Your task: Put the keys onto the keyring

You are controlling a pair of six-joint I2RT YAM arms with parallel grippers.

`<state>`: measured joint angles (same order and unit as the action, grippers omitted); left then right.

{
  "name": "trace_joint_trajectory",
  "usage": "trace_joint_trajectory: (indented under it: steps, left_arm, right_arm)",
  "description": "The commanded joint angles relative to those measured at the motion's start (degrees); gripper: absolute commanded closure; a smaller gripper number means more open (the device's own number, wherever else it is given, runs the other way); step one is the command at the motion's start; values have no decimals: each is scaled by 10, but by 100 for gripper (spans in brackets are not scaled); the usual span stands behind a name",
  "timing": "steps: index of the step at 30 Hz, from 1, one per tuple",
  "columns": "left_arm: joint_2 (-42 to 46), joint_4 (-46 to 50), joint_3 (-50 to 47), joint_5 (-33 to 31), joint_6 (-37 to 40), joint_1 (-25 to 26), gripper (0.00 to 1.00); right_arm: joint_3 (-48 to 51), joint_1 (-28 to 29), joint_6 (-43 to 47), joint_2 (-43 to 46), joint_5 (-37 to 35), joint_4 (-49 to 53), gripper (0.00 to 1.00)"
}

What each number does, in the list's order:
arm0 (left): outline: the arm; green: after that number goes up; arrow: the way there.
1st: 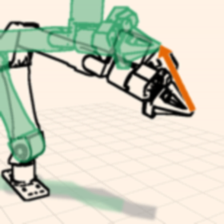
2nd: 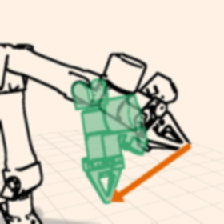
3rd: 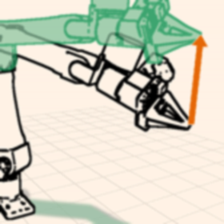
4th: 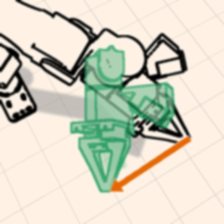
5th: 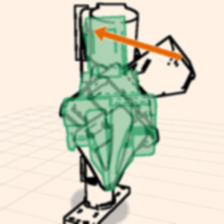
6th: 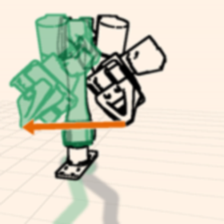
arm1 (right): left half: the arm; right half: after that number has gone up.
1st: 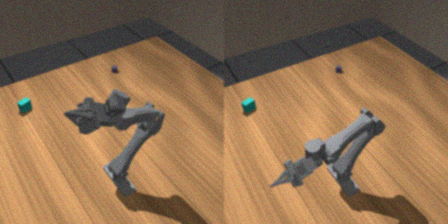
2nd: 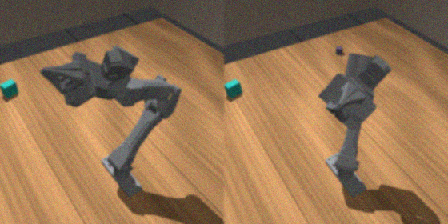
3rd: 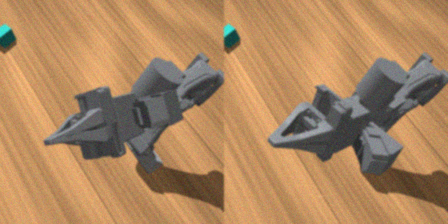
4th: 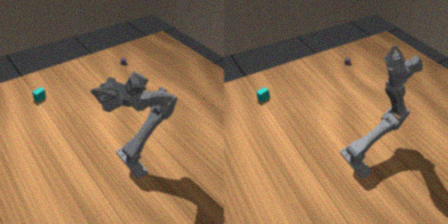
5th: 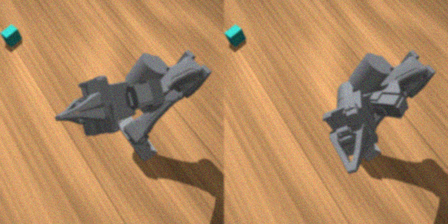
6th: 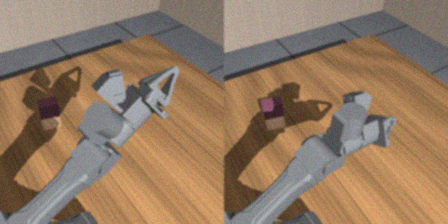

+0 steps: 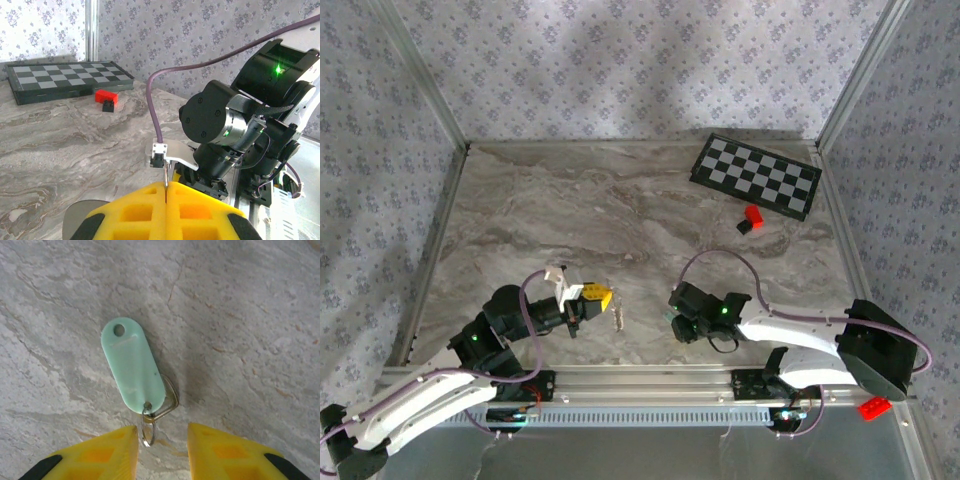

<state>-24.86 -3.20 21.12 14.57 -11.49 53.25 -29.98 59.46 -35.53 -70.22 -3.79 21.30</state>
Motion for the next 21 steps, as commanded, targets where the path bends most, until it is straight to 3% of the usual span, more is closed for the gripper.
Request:
trace_joint_trajectory:
  steps: [1, 14, 21]
  left_arm:
    - [5, -29, 1, 10, -2, -2, 100]
    - [5, -31, -1, 10, -6, -2, 100]
    - [6, -33, -2, 11, -5, -2, 100]
  right_arm:
    - [10, 5, 12, 5, -13, -25, 71]
    - [0, 6, 23, 5, -15, -12, 90]
    - [-40, 7, 28, 3, -17, 46, 96]
